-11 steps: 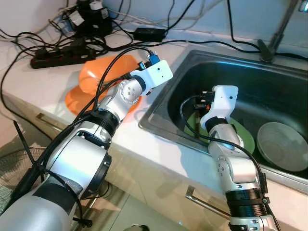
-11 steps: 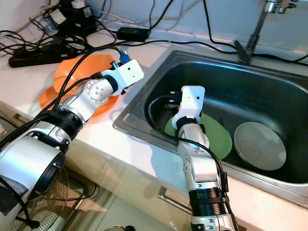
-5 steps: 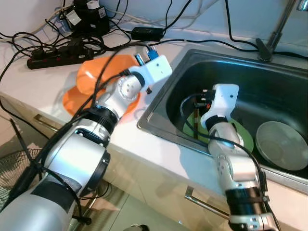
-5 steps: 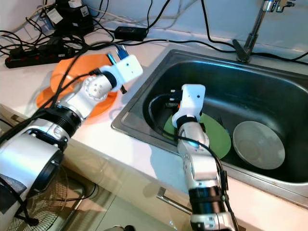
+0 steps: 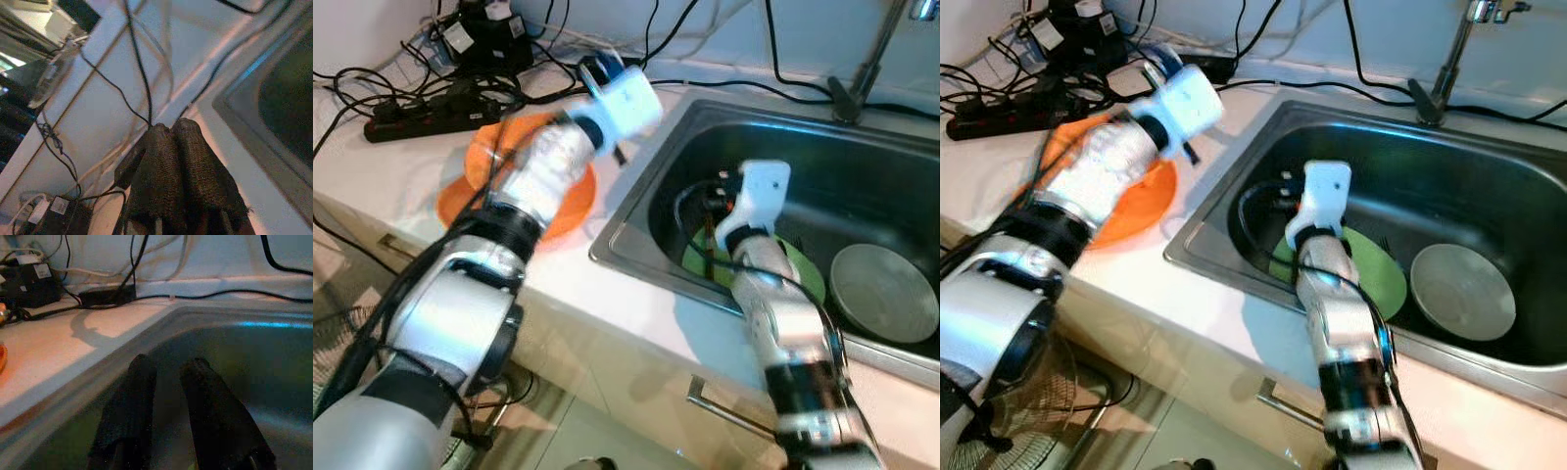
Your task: Kitchen organization
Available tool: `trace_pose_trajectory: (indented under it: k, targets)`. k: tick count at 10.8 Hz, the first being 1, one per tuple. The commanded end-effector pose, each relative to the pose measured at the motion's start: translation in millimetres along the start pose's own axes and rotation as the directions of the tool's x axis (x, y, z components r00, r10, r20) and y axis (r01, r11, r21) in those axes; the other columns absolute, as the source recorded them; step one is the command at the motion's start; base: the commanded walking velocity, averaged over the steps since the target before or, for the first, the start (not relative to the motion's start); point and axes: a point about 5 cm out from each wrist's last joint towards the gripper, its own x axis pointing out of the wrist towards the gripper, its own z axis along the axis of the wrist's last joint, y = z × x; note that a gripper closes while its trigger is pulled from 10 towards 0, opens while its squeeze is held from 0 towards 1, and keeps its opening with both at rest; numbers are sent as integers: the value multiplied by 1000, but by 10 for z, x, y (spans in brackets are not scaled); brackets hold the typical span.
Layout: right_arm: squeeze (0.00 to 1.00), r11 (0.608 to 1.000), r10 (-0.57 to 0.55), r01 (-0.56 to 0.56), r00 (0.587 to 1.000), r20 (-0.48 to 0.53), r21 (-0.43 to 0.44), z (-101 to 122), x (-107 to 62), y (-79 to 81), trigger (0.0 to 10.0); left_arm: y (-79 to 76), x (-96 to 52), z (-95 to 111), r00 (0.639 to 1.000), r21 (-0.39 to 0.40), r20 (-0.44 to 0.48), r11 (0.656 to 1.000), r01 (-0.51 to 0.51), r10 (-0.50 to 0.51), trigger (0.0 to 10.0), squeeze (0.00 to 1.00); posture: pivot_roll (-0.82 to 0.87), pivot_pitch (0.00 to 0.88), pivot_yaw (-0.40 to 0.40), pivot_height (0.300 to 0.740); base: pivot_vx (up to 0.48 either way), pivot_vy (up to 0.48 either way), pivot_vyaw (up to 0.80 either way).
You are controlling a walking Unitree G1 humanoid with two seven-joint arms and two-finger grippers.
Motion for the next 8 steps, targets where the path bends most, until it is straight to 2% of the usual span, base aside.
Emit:
trace_pose_trajectory:
  k: [1, 2, 3, 5, 6, 8]
  targets:
    - [0, 1000, 12, -12, 1000, 20, 3, 38, 35, 35, 10000, 79, -50, -45, 1000, -48, -7, 999, -8, 8, 10000, 0, 99, 47, 112, 740, 0, 0, 0]
    - [0, 1000, 19, -19, 999, 27, 4, 52, 57, 47, 10000, 110, -79, -39, 1000, -95, 4, 995, -6, 6, 10000, 0, 102, 42, 111, 740, 0, 0, 0]
    - [0, 1000, 30, -30, 999, 35, 4, 65, 100, 68, 10000, 163, -140, -55, 1000, -177, 9, 984, -1, 3, 10000, 0, 112, 27, 108, 740, 0, 0, 0]
    - [0, 999, 43, -43, 998, 43, 5, 76, 136, 95, 10000, 207, -198, -13, 998, -327, 53, 945, -2, 21, 10000, 0, 117, 10, 104, 740, 0, 0, 0]
    - [0, 999, 49, -49, 997, 58, 3, 109, 159, 95, 10000, 274, -252, 153, 986, -436, 150, 900, -2, 75, 10000, 0, 117, 0, 102, 740, 0, 0, 0]
    - [0, 999, 46, -46, 996, 73, 0, 146, 195, 66, 10000, 388, -339, 404, 954, -526, 269, 850, 33, 130, 10000, 0, 119, 0, 100, 740, 0, 0, 0]
